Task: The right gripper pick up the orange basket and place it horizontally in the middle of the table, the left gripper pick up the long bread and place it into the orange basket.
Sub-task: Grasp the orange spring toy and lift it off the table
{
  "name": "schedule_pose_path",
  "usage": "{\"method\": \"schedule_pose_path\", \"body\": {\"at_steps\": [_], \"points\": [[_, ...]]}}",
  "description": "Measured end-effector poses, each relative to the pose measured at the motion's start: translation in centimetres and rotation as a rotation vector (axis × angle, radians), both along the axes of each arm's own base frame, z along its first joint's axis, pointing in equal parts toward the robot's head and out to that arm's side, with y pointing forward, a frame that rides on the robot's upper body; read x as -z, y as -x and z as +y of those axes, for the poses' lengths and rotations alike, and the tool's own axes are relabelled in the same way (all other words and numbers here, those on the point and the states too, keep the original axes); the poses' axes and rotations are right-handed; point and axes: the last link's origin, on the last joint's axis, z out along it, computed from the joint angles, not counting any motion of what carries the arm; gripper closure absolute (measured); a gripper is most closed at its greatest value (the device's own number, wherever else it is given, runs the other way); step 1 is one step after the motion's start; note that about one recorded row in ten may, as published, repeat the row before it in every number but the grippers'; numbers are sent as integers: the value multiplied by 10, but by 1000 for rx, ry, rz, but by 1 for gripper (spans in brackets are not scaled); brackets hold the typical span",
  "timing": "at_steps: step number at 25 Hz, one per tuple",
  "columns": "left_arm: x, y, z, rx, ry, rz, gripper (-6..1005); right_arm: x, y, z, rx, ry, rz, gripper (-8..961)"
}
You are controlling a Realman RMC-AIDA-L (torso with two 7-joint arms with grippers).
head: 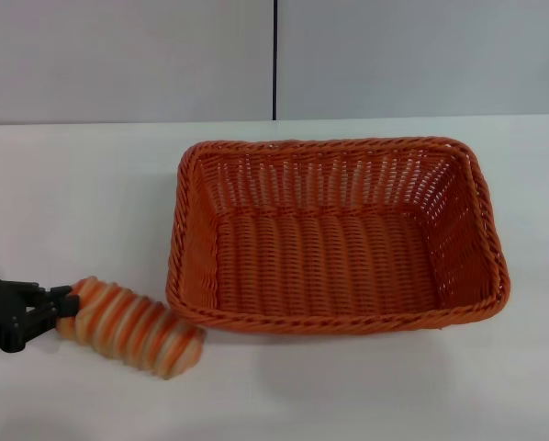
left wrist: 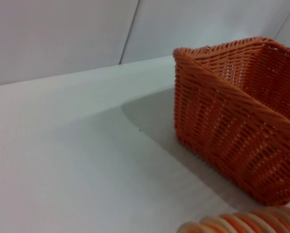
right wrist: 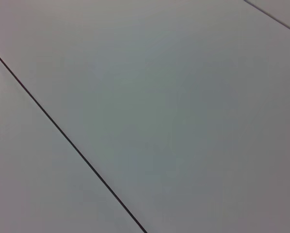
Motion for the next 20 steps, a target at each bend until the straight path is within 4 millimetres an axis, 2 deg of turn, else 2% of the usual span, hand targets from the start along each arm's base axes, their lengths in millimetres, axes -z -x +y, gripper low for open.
{"method": "schedule_pose_path", "body": {"at_steps": [11, 15, 17, 18, 19, 20], "points": [[-3, 2, 0, -3, -6, 5, 886, 0, 0, 0, 1, -1, 1, 530], [-18, 7, 1, -29, -85, -5, 885, 1, 0, -1, 3, 0, 3, 530], [-35, 15, 1, -55, -205, -19, 893, 1, -1, -1, 4, 0, 3, 530], [-35, 15, 1, -55, -205, -19, 894, 1, -1, -1, 4, 0, 3, 530], [-47, 20, 1, -76, -307, -35, 894, 1, -1, -2, 5, 0, 4, 530], [-47, 20, 1, -76, -307, -35, 895, 1, -1, -2, 5, 0, 4, 530]]}}
